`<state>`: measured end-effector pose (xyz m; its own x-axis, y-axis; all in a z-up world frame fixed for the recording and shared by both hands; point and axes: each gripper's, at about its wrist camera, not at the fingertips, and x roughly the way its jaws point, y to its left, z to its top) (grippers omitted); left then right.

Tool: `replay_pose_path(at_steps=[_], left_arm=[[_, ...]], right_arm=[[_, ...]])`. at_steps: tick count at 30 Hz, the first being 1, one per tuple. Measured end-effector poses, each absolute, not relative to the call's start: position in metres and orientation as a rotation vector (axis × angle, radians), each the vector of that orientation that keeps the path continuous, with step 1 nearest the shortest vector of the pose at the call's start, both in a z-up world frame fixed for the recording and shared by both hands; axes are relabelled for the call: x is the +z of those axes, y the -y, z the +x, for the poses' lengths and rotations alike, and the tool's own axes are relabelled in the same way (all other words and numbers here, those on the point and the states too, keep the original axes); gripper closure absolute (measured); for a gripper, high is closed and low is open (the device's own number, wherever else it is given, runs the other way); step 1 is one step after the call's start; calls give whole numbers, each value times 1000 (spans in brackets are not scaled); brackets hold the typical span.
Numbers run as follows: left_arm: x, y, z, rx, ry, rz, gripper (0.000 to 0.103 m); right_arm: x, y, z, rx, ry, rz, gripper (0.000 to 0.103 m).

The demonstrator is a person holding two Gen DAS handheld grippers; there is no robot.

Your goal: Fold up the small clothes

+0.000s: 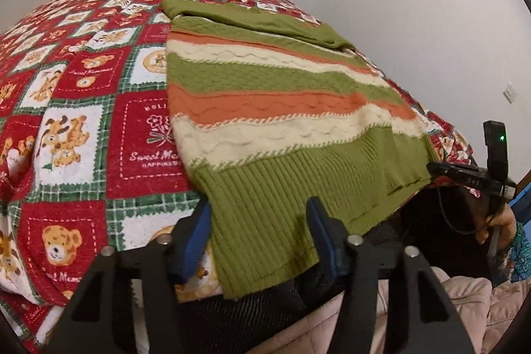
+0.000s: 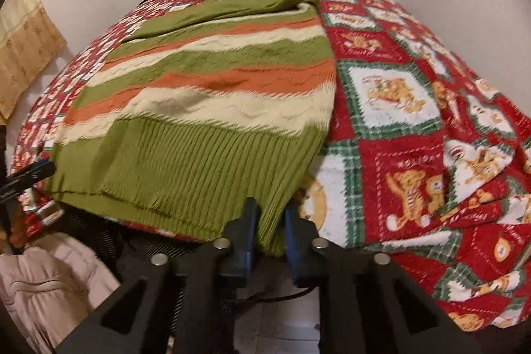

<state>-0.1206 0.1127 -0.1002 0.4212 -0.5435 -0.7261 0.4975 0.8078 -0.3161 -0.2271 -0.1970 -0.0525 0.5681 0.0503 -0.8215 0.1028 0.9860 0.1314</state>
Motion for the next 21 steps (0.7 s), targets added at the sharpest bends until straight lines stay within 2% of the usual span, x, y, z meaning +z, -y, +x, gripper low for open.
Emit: replay_pose_path(at_steps=[2, 3, 4, 11, 21], left_arm=[[-101, -116, -119, -641, -935, -67, 61], [-102, -118, -118, -634, -939, -75, 81], [-104, -122, -115, -615, -955, -87, 93], [-83, -123, -109, -659, -920, -118, 94], [-39, -108, -35, -702, -891, -222, 94]], right_arm=[[-53, 199, -228, -29, -969, 186, 91], [-53, 201, -227, -30, -971, 195, 94], [-53, 203, -228, -28, -972, 214, 96], [-26, 222, -234, 100, -887, 462, 97], [28, 234, -170, 153, -769, 522, 97]])
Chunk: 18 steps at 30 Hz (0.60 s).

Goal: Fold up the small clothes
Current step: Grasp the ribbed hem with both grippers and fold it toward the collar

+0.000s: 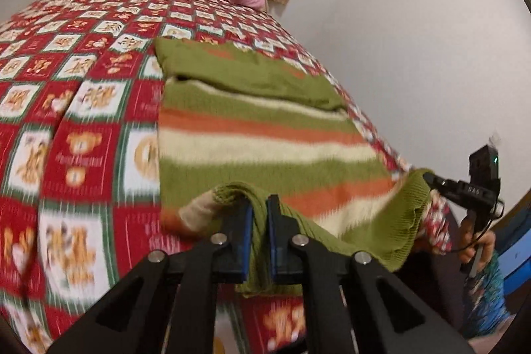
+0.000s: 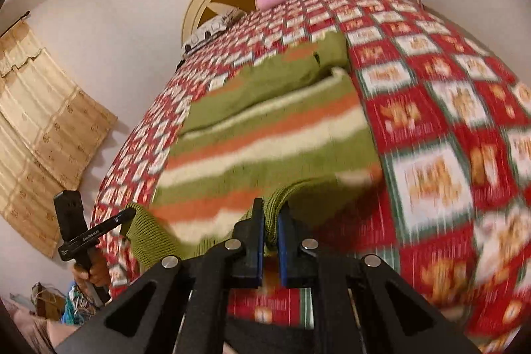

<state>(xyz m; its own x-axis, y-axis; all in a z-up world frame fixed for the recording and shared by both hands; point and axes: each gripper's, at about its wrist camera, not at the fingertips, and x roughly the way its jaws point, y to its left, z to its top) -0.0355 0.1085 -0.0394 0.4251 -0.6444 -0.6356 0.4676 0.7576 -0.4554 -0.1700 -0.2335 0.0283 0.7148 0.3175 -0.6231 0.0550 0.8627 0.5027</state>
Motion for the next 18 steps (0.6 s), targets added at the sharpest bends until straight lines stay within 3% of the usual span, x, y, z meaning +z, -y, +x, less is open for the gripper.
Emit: replay_pose_path(at_steps=[6, 12, 14, 16, 18], left_arm=[[-40, -98, 31, -613, -893, -202, 94], [-56, -93, 75, -512, -925, -146, 94], [-57, -107, 85, -467, -925, -170, 91], [-54, -121, 89, -450, -909, -197, 80], [-48, -131, 87, -419, -873, -167, 80]], right_arm=[[29, 260, -100, 80, -749, 586, 97], [-14, 283, -42, -25, -804, 634, 97], [-27, 281, -32, -43, -824, 602, 97], [-35, 279, -29, -50, -834, 584, 96], [-35, 280, -30, -48, -824, 592, 95]])
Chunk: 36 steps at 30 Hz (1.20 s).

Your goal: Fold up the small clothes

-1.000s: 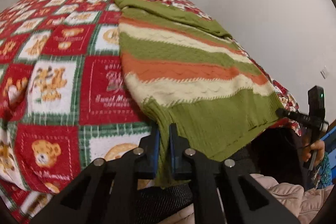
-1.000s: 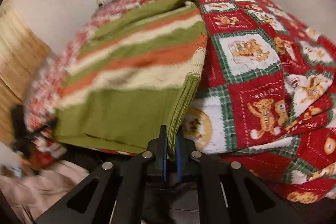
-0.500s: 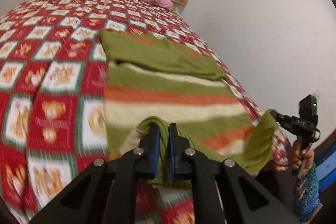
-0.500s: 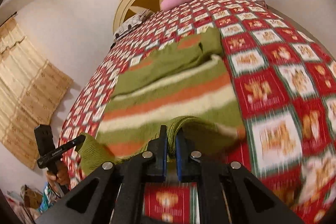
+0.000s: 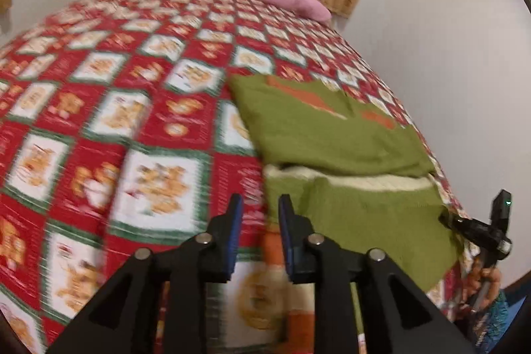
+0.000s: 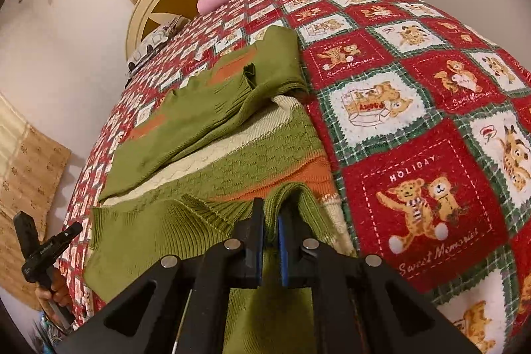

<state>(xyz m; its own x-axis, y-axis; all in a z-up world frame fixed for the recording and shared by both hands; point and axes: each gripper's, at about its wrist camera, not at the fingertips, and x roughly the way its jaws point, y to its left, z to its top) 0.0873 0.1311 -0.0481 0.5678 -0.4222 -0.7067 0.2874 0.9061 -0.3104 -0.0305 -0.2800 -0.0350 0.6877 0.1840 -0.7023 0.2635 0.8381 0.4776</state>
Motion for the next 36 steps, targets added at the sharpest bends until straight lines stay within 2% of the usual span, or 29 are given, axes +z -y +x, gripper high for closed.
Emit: replay_pose_path(at_steps=[2, 3, 4, 5, 6, 7, 10, 15, 16, 17, 19, 21, 26, 28, 31, 35, 36], left_arm=[[-43, -132, 84, -435, -843, -117, 80], [-42, -130, 84, -460, -836, -104, 74], [-42, -127, 83, -482, -835, -98, 61], [-42, -121, 80, -528, -833, -92, 54], [-43, -115, 77, -564, -825, -82, 44], [-44, -105, 73, -601, -806, -63, 39], [-48, -79, 68, -656, -779, 1, 37], [-73, -52, 83, -636, -866, 47, 37], [-78, -53, 85, -631, -887, 25, 40], [-80, -53, 84, -632, -895, 15, 44], [-80, -52, 77, -652, -890, 28, 75], [-78, -51, 72, -655, -874, 55, 85], [-79, -49, 75, -672, -885, 31, 85], [-82, -47, 79, -670, -905, 18, 67], [-85, -44, 81, -678, -915, -10, 57], [-86, -42, 80, -681, -907, -2, 56], [-86, -42, 79, -679, -903, 3, 65]], right_arm=[[-29, 281, -33, -36, -809, 599, 92], [-24, 281, -37, -31, -792, 601, 89], [-19, 280, -40, -25, -766, 602, 82], [-10, 279, -47, -23, -721, 597, 75], [-4, 277, -53, -26, -685, 590, 58], [2, 275, -59, -32, -652, 587, 44], [16, 265, -73, -69, -594, 550, 43], [26, 247, -86, -118, -601, 432, 43], [27, 246, -88, -128, -602, 412, 43], [28, 244, -92, -144, -604, 383, 43], [27, 244, -95, -171, -620, 333, 43], [22, 242, -92, -181, -650, 293, 43], [11, 231, -65, -157, -721, 152, 43], [7, 226, -48, -160, -732, 91, 43], [-7, 227, -21, -174, -780, 49, 43], [-35, 231, 0, -145, -879, 59, 43], [-36, 229, -2, -145, -864, 56, 50]])
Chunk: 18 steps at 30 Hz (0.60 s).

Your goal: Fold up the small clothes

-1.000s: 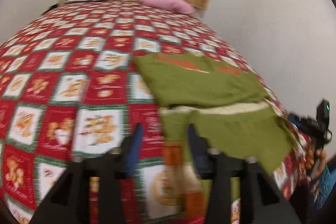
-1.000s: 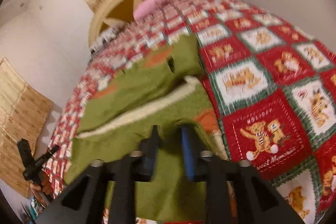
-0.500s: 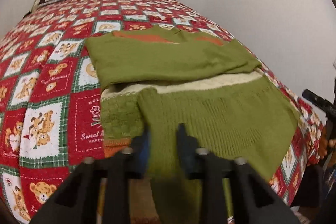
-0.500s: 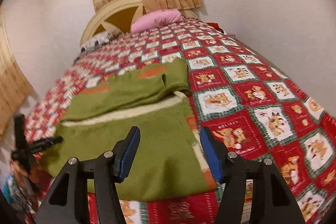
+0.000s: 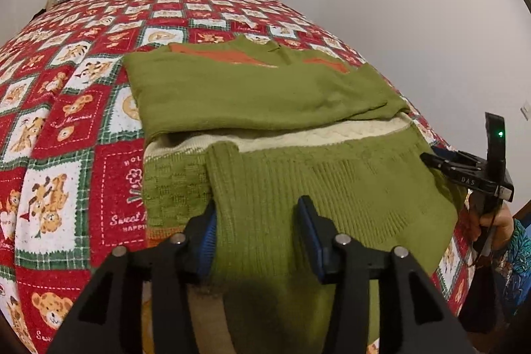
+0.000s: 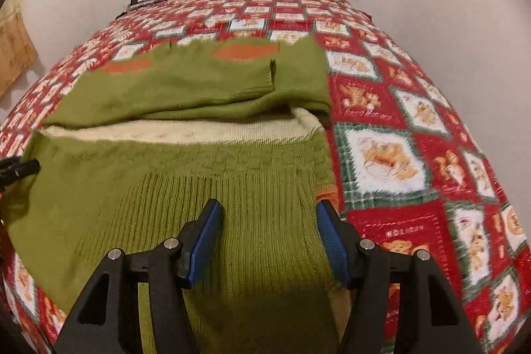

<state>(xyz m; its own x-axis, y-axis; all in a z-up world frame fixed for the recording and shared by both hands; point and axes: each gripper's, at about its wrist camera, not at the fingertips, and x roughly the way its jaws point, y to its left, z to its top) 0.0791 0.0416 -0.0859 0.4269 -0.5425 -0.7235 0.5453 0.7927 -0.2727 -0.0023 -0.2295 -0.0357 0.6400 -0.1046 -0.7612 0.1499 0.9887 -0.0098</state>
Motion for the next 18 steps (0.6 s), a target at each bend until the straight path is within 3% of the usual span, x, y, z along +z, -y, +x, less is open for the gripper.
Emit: replay_pose_path(at_steps=[1, 2, 3, 18], left_arm=[[-86, -41, 78, -667, -888, 18, 89], [-88, -41, 78, -661, -887, 24, 93], [-88, -42, 77, -663, -886, 5, 93], [-35, -65, 79, -643, -770, -154, 97]], right_arm=[[-35, 228, -5, -139, -849, 53, 74], [-33, 226, -6, -129, -848, 56, 87], [-32, 224, -7, -128, -849, 58, 91], [52, 192, -32, -188, -626, -4, 93]])
